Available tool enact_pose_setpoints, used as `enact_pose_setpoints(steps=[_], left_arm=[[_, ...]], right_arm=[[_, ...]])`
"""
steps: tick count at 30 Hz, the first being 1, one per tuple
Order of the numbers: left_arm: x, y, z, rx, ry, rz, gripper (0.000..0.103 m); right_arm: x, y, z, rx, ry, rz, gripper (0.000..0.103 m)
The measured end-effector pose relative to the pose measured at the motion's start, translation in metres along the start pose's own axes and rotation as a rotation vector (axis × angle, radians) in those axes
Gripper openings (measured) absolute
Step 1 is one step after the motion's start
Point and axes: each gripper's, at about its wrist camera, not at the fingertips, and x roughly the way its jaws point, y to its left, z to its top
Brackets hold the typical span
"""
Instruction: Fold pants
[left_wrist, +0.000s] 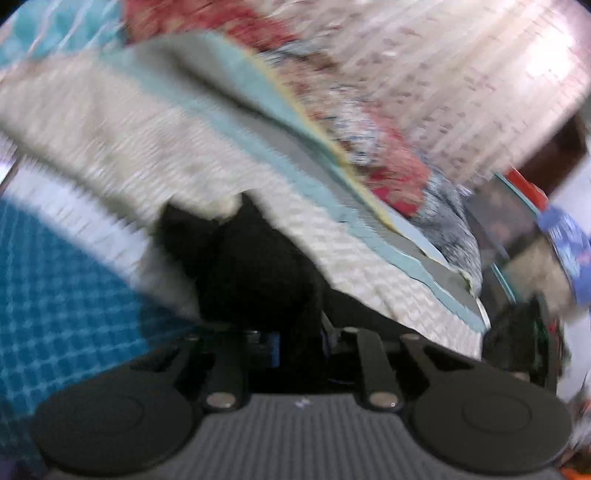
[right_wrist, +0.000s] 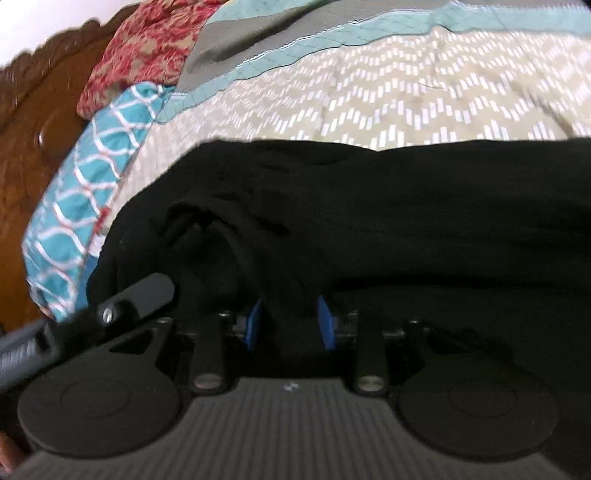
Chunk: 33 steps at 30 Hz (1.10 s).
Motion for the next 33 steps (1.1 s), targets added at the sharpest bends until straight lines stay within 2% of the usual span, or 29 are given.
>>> enact_pose_setpoints(steps=[3, 6, 10, 13, 14, 15, 16, 18, 19, 20, 22, 24, 25, 31, 33], left_arm=[[0.006, -0.038, -0.002, 0.148, -0.01, -0.02, 0.016], [0.015, -0.076, -0.009, 0.305, -0.008, -0.037, 0.016], [0.038, -0.127, -0.035, 0.523, 0.029, -0.077, 0.016], [0.063, -0.168, -0.066, 0.725, 0.07, -0.121, 0.016], [0.072, -0.179, -0.077, 0.788, 0.102, -0.132, 0.019], [0.08, -0.19, -0.089, 0.854, 0.143, -0.138, 0.026], [0.087, -0.202, -0.106, 0.945, 0.188, -0.123, 0.028], [0.09, -0.218, -0.132, 1.093, 0.225, -0.112, 0.038], [0.085, -0.219, -0.141, 1.14, 0.218, -0.121, 0.041], [0.078, -0.221, -0.147, 1.179, 0.205, -0.133, 0.047], [0.061, -0.216, -0.151, 1.199, 0.201, -0.154, 0.049], [0.044, -0.204, -0.142, 1.148, 0.211, -0.16, 0.049], [0.035, -0.194, -0.134, 1.092, 0.217, -0.16, 0.05], [0.013, -0.149, -0.073, 0.665, 0.174, -0.095, 0.055], [0.014, -0.145, -0.069, 0.627, 0.138, -0.044, 0.059]], right_arm=[[-0.024, -0.019, -0.001, 0.095, -0.055, 0.065, 0.039], [-0.059, -0.046, -0.01, 0.196, -0.143, 0.086, 0.039], [-0.116, -0.079, -0.03, 0.238, -0.275, 0.023, 0.039], [-0.153, -0.099, -0.049, 0.253, -0.36, -0.04, 0.039], [-0.164, -0.105, -0.055, 0.259, -0.392, -0.06, 0.039], [-0.175, -0.111, -0.06, 0.263, -0.42, -0.084, 0.039], [-0.181, -0.116, -0.063, 0.263, -0.442, -0.112, 0.039], [-0.192, -0.124, -0.07, 0.25, -0.469, -0.173, 0.04], [-0.198, -0.125, -0.074, 0.235, -0.482, -0.209, 0.045], [-0.197, -0.125, -0.072, 0.222, -0.49, -0.224, 0.056], [-0.203, -0.127, -0.079, 0.202, -0.509, -0.216, 0.066], [-0.203, -0.13, -0.08, 0.179, -0.509, -0.182, 0.077], [-0.2, -0.13, -0.08, 0.165, -0.498, -0.164, 0.086], [-0.17, -0.132, -0.051, 0.133, -0.432, -0.182, 0.087], [-0.165, -0.132, -0.044, 0.144, -0.409, -0.161, 0.087]])
